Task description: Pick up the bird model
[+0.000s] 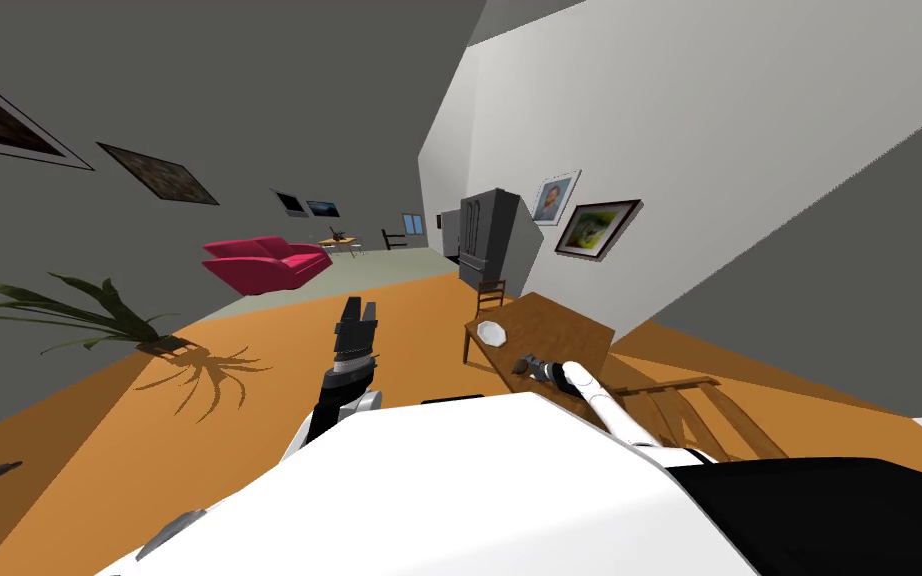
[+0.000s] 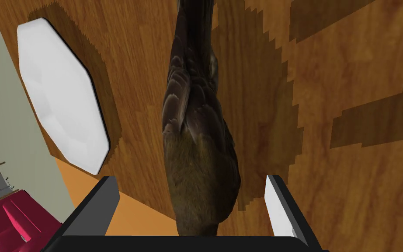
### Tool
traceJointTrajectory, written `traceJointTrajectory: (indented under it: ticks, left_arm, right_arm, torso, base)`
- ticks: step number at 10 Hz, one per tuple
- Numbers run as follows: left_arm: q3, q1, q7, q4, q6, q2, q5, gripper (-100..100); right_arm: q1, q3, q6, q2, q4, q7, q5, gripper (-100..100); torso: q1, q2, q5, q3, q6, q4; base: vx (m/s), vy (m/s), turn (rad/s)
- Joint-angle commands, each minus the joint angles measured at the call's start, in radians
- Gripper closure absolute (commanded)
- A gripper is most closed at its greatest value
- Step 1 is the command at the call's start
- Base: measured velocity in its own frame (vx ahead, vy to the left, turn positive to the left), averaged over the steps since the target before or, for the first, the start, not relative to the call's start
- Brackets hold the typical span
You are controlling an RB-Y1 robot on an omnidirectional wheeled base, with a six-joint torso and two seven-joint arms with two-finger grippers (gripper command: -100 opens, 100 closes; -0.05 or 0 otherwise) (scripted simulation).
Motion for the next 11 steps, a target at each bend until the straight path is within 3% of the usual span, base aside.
traceJointTrajectory:
  ticks: [1, 2, 3, 4, 5, 6, 7, 8, 11]
  left_arm:
    - [0.0, 0.0, 0.0, 0.0, 0.0, 0.0, 0.0, 0]
    - [0.0, 0.0, 0.0, 0.0, 0.0, 0.0, 0.0, 0]
    - [0.0, 0.0, 0.0, 0.0, 0.0, 0.0, 0.0, 0]
    - [0.0, 0.0, 0.0, 0.0, 0.0, 0.0, 0.0, 0]
    - [0.0, 0.0, 0.0, 0.0, 0.0, 0.0, 0.0, 0]
    - [0.0, 0.0, 0.0, 0.0, 0.0, 0.0, 0.0, 0]
    - [0.0, 0.0, 0.0, 0.0, 0.0, 0.0, 0.0, 0]
    - [0.0, 0.0, 0.0, 0.0, 0.0, 0.0, 0.0, 0]
    - [0.0, 0.0, 0.0, 0.0, 0.0, 0.0, 0.0, 0]
  right_arm:
    - [-0.011, -0.015, -0.012, -0.02, 0.034, 0.041, 0.02, -100]
    - [-0.02, -0.022, -0.017, -0.033, 0.054, 0.062, 0.04, -100]
    - [-0.028, -0.02, -0.014, -0.026, 0.065, 0.061, 0.022, -100]
    - [-0.029, -0.021, -0.016, -0.027, 0.067, 0.067, 0.024, 0]
    - [-0.024, -0.013, 0.013, -0.003, 0.073, 0.077, 0.024, -100]
    - [-0.02, -0.008, 0.03, 0.012, 0.076, 0.083, 0.024, -100]
    - [-0.019, -0.01, 0.018, 0.003, 0.067, 0.074, 0.027, -100]
    - [-0.018, -0.009, 0.022, 0.005, 0.065, 0.073, 0.028, 100]
    - [-0.018, -0.009, 0.021, 0.005, 0.065, 0.073, 0.027, 100]
  torso:
    - [0.0, 0.0, 0.0, 0.0, 0.0, 0.0]
    - [0.001, 0.0, 0.0, 0.0, 0.0, 0.0]
    - [0.001, 0.001, 0.0, 0.0, 0.0, 0.0]
    - [0.002, 0.004, 0.0, 0.002, 0.0, 0.001]
    - [0.001, 0.006, 0.0, 0.003, 0.0, 0.001]
    - [0.0, 0.006, 0.0, 0.003, 0.0, 0.001]
    - [-0.002, 0.005, -0.001, 0.003, 0.0, 0.001]
    - [0.0, 0.006, 0.0, 0.003, 0.0, 0.001]
    - [0.002, 0.007, 0.0, 0.004, 0.0, 0.001]
  base:
    - [0.097, 0.0, 0.017]
    - [0.094, 0.008, 0.02]
    - [0.043, 0.002, 0.004]
    - [0.008, 0.0, 0.001]
    - [0.028, -0.034, 0.032]
    - [0.052, -0.052, 0.041]
    - [0.025, -0.023, 0.01]
    - [0.0, 0.0, 0.0]
    - [0.0, 0.0, 0.0]
